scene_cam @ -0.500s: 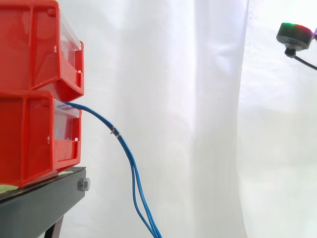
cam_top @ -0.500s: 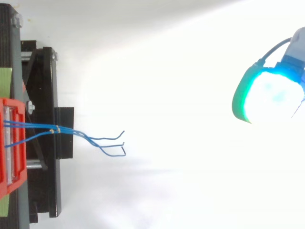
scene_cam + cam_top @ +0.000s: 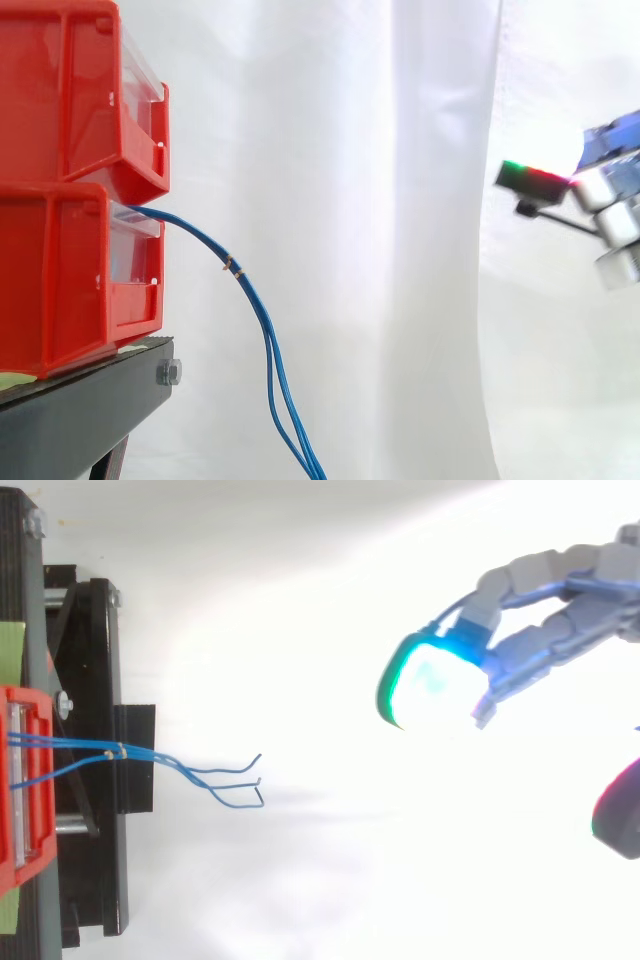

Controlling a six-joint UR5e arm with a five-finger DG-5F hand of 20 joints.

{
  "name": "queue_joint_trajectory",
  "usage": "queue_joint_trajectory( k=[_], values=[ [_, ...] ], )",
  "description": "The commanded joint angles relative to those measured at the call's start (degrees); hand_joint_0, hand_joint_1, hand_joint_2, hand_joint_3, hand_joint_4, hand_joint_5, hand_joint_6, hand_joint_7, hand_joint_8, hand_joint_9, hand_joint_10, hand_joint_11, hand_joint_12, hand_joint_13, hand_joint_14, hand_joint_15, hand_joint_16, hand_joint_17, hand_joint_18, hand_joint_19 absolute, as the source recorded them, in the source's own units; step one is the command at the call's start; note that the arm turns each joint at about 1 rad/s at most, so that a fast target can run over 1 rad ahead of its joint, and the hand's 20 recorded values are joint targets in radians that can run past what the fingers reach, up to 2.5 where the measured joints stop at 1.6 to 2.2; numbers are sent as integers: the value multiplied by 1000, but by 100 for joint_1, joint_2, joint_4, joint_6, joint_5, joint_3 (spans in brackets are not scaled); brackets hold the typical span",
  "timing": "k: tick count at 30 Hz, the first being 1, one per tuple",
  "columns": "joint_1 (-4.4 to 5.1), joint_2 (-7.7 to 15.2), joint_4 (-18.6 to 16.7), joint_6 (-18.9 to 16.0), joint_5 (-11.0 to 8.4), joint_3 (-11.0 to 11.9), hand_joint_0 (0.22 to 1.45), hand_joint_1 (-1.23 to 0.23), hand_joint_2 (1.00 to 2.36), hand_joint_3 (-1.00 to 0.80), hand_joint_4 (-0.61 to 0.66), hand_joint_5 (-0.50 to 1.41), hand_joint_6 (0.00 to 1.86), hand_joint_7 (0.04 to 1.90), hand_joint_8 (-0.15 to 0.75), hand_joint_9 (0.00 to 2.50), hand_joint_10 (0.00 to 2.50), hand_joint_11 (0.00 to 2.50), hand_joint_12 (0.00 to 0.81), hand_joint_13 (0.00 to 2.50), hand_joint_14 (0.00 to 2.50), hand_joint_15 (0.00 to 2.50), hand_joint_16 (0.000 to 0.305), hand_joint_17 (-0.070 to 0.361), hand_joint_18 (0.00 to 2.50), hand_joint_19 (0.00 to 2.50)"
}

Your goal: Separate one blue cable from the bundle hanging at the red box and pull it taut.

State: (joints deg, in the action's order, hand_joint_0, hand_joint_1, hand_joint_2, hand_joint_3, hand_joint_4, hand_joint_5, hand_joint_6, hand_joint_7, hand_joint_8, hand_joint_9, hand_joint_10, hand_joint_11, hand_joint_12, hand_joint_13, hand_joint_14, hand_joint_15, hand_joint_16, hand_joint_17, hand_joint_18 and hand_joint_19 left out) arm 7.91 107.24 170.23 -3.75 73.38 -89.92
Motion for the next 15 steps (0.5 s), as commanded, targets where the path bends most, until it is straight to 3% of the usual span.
queue_joint_trajectory(
  k=[1,2,3,5,9,11,15],
  values=[
    [9,244,-376,6,-149,1,565,-914,1000,-500,188,-209,502,885,244,520,12,584,251,661,11,312,20,45,466,0],
    [9,297,-447,6,-184,1,560,-925,1000,-500,188,-210,502,884,246,518,12,582,252,658,11,307,20,45,463,0],
    [9,490,-666,6,-272,18,558,-924,1000,-500,187,-211,502,880,246,517,12,581,251,651,10,304,20,45,458,0],
    [9,526,-719,6,-290,27,552,-923,1000,-500,187,-211,502,883,246,516,10,582,251,644,10,303,20,46,452,0],
    [9,842,-1158,32,-430,80,547,-923,1000,-500,188,-212,502,884,247,530,12,584,250,644,10,303,20,46,448,0],
    [9,1194,-1352,24,-527,291,545,-922,1000,-500,190,-212,502,880,248,543,12,591,248,645,10,304,20,45,448,0],
    [-18,1484,-1361,32,-527,572,540,-904,1000,-500,196,-211,502,882,250,556,10,580,251,651,11,305,20,45,449,0]
  ],
)
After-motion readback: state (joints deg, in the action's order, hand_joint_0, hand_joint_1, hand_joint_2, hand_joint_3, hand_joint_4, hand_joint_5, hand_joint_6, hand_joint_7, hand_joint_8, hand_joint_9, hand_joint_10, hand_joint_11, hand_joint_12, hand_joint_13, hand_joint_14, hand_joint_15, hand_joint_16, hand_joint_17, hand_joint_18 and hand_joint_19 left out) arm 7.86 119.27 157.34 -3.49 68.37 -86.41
